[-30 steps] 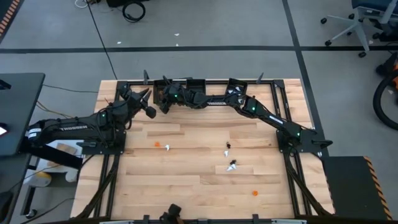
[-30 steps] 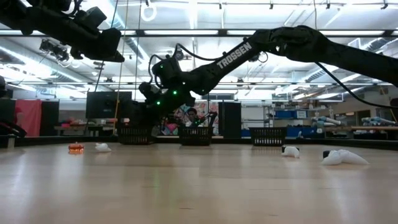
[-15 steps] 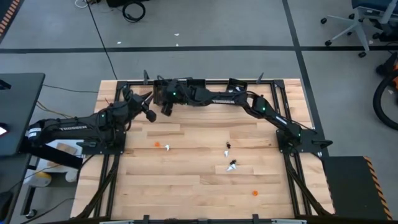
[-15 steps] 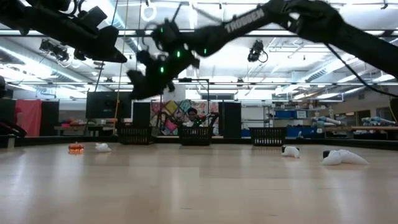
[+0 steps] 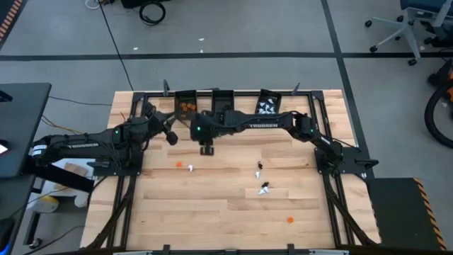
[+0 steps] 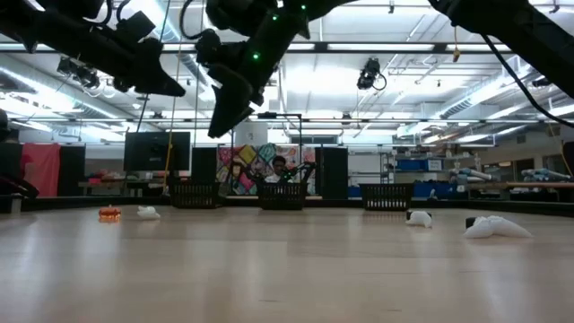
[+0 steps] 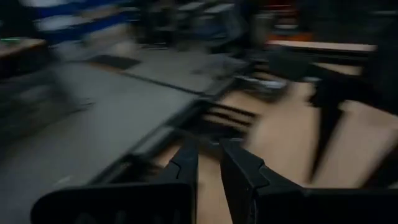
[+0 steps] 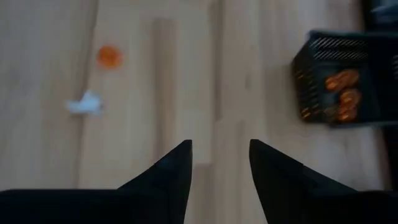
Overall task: Sort Halloween decoration
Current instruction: Put the black skeleton toy into the black middle basket
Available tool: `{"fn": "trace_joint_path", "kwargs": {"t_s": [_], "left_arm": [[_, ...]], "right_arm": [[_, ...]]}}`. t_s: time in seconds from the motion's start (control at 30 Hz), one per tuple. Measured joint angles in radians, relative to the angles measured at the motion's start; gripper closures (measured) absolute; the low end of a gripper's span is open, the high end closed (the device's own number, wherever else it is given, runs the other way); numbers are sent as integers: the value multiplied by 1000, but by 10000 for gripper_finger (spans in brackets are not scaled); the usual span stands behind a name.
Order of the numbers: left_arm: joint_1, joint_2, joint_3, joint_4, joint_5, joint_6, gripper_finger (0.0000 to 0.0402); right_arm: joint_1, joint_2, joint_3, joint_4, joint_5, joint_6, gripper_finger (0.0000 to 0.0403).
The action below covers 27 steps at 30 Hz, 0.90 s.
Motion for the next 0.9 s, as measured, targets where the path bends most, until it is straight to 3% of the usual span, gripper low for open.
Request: {"fn": "trace_joint_path", "kwargs": {"t_s": [0.2, 0.3, 0.57, 0.9], "left_arm": [[-1, 0, 0, -27, 461, 91, 359], [-1, 10, 0, -48, 588, 91, 359], [-1, 135, 0, -59, 597, 66, 359], [-1, 320, 0, 127, 597, 68, 358]], "right_arm": [[65, -7, -42, -62, 14, 16, 238], [85, -41, -142, -49, 37, 34, 239], [114, -288, -602, 235, 66, 138, 239], [193, -605, -1137, 625, 140, 257, 238]]}}
